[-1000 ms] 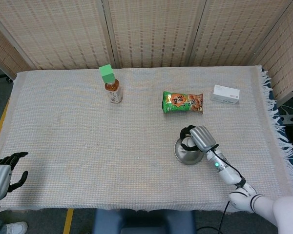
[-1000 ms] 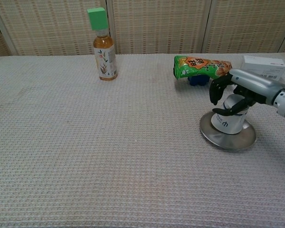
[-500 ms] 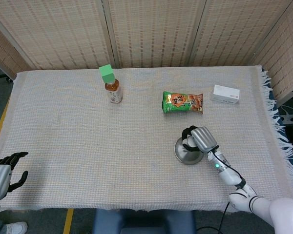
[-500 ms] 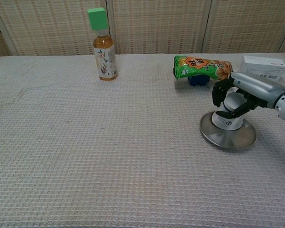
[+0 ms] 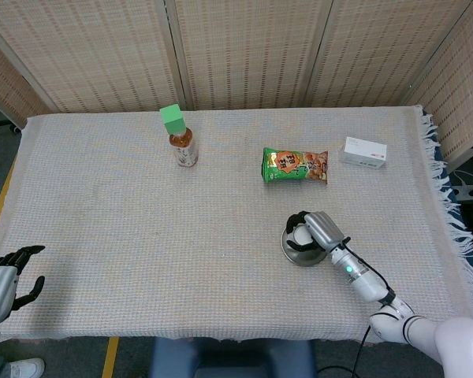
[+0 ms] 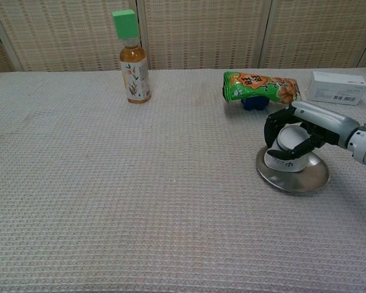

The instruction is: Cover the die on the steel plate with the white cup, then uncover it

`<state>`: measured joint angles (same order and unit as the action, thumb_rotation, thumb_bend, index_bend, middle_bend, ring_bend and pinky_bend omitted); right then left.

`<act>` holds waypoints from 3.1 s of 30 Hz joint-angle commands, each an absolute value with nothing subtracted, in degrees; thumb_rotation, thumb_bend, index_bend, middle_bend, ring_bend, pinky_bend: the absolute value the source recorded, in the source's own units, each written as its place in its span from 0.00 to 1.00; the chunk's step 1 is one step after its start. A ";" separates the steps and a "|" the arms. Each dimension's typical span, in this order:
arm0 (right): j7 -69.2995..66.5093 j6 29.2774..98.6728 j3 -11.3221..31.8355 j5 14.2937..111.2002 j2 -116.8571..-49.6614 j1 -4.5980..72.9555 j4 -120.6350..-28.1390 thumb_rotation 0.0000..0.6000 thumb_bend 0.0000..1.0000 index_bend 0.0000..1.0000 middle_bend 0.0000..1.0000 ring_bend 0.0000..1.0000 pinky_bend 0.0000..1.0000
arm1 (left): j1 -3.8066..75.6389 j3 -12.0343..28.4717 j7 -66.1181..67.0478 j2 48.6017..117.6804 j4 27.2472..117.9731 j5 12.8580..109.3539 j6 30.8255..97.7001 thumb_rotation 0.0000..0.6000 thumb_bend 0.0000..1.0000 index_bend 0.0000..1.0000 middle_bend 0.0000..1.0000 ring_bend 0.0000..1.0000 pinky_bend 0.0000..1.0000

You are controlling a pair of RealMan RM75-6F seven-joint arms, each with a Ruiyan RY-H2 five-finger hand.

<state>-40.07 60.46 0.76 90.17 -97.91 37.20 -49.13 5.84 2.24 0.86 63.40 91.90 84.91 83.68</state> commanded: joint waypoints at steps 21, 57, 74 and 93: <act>-46.37 63.94 0.53 90.89 -102.34 36.28 -35.40 1.00 0.21 0.55 0.51 0.41 0.67 | 6.05 2.06 2.01 63.60 92.16 84.83 83.09 1.00 0.40 0.24 0.27 0.32 0.40; -44.39 66.67 1.82 89.88 -108.52 36.83 -26.35 1.00 0.22 0.57 0.52 0.42 0.68 | 6.05 2.03 1.57 63.48 92.17 84.78 83.05 1.00 0.40 0.24 0.28 0.32 0.40; -56.21 62.73 -1.20 91.67 -106.63 37.02 -30.43 1.00 0.22 0.57 0.52 0.42 0.68 | 6.05 2.03 1.68 63.51 92.14 84.86 83.14 1.00 0.40 0.24 0.28 0.32 0.40; -50.43 65.08 0.36 90.76 -108.76 36.83 -25.56 1.00 0.22 0.57 0.52 0.42 0.68 | 6.08 1.94 1.80 63.47 92.27 84.98 83.07 1.00 0.40 0.24 0.28 0.32 0.40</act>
